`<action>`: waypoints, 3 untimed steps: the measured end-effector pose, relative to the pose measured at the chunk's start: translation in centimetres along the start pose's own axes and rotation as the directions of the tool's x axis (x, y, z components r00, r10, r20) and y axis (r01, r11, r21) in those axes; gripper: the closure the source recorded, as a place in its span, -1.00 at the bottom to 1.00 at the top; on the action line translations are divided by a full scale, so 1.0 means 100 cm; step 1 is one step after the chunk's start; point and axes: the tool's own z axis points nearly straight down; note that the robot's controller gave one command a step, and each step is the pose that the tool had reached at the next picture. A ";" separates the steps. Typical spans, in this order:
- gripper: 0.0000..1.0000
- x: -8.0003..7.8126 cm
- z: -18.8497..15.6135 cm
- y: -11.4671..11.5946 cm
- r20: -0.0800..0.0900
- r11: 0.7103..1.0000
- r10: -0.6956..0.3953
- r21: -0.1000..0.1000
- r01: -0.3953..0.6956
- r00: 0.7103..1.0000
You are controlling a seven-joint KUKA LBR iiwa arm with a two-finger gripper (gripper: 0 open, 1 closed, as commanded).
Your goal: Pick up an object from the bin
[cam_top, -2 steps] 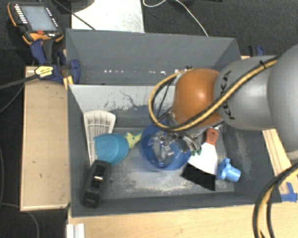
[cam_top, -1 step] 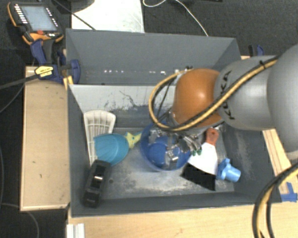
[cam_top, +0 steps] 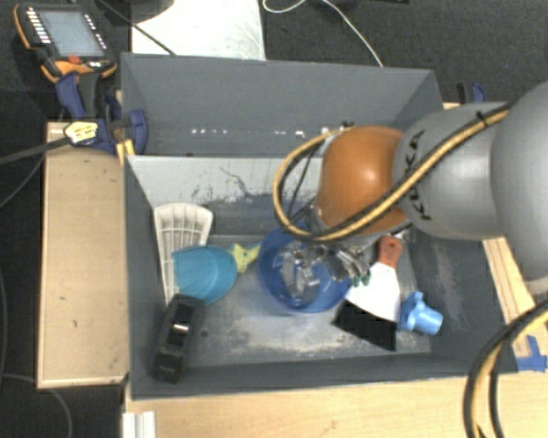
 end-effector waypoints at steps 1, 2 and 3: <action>-1.00 0.000 0.000 -0.001 -0.001 1.000 0.002 0.001 -0.002 1.000; 1.00 0.000 0.000 0.000 0.000 1.000 0.004 0.000 -0.004 1.000; -1.00 0.000 0.000 -0.001 -0.001 1.000 0.005 0.001 -0.005 1.000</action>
Offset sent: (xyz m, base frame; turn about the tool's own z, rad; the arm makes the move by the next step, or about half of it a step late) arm 0.0000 0.0000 0.0000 0.0000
